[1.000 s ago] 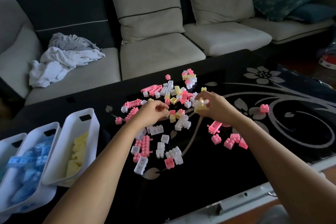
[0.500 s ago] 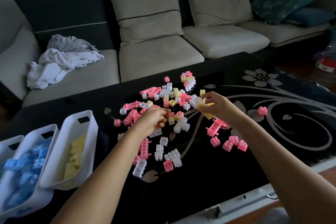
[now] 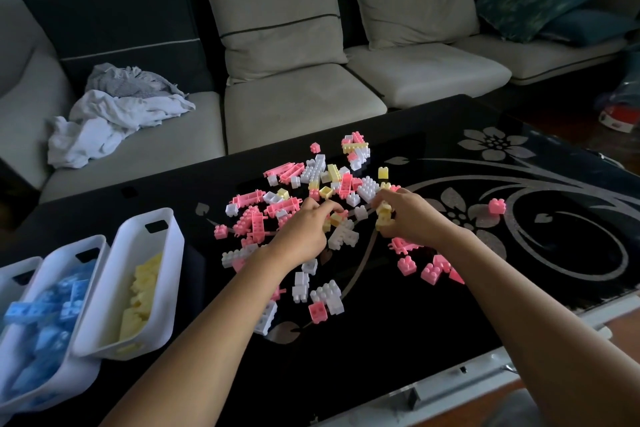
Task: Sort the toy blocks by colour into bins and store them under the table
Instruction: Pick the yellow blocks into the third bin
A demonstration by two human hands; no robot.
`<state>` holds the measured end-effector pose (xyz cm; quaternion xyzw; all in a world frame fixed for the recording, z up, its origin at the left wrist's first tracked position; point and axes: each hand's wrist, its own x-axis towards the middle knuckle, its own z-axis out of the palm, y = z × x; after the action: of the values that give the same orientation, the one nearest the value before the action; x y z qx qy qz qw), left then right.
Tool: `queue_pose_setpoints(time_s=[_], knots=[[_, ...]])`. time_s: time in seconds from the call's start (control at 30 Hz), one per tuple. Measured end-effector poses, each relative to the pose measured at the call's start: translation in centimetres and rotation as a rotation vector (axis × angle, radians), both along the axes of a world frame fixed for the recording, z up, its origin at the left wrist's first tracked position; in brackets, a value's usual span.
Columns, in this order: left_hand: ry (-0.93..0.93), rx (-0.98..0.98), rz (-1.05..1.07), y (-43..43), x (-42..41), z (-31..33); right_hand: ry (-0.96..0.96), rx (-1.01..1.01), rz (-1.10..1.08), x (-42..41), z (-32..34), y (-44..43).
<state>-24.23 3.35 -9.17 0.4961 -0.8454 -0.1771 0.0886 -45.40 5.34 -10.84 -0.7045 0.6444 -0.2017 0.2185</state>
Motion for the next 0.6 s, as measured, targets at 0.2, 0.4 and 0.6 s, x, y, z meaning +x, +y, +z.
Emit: queue_pose_setpoints(time_s=[0.2,0.4,0.6], knots=[[-0.063,-0.102,0.008,-0.3,0.3,-0.6,-0.541,0.052,-0.139,-0.1,1.7,0.4],[-0.201,-0.201,0.007,-0.5,0.4,-1.0,-1.871,0.295,-0.091,-0.9,3.3,0.5],[-0.192,-0.258,0.047,-1.0,-0.5,-1.8,-1.952,0.38,-0.07,-0.4,3.3,1.1]])
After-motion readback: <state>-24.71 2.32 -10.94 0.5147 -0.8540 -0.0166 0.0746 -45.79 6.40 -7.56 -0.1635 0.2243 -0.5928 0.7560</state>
